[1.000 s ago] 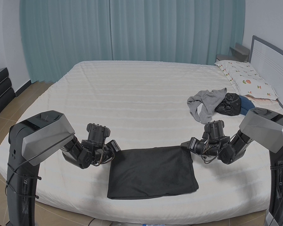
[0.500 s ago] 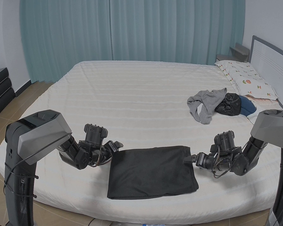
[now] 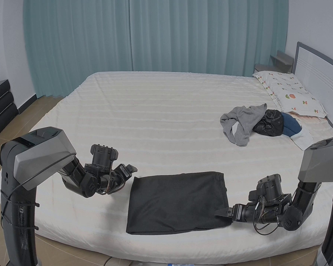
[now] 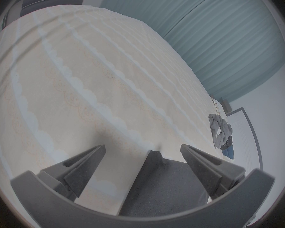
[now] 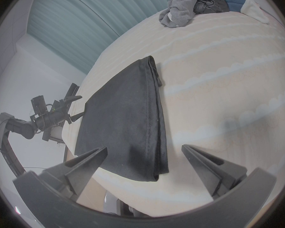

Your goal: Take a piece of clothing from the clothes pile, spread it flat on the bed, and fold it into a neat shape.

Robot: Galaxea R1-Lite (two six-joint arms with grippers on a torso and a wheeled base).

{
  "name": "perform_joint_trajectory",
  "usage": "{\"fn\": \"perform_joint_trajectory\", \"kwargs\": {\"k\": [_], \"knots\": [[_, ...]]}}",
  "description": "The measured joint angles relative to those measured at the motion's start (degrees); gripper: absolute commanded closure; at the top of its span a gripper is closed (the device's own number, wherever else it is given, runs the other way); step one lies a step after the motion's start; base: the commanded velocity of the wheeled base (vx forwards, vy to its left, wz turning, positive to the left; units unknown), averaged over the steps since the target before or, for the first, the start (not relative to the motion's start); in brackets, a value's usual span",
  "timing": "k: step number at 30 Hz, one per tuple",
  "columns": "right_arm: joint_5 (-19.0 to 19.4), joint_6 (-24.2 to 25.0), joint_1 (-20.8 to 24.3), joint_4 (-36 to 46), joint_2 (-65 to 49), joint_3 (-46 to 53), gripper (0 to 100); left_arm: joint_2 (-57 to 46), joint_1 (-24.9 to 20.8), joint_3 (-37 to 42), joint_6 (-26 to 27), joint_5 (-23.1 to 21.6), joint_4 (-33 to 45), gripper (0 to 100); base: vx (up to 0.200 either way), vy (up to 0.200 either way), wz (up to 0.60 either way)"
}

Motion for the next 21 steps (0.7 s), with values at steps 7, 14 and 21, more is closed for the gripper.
{"fn": "perform_joint_trajectory", "kwargs": {"k": [7, 14, 21], "knots": [[-0.2, -1.8, 0.1, -0.1, 0.5, 1.5, 100, -0.1, 0.2, 0.0, 0.0, -0.1, 0.0, 0, 0.0, 0.0, 0.0], [-0.1, -1.8, -0.3, -0.3, -0.6, 3.2, 100, -0.1, 0.2, 0.0, 0.0, -0.1, 0.0, 0, 0.0, 0.0, 0.0], [-0.2, -1.9, -0.3, -0.4, -1.7, 4.4, 100, -0.2, 0.1, 0.0, 0.0, -0.1, 0.0, 0, 0.0, 0.0, 0.0]]}}
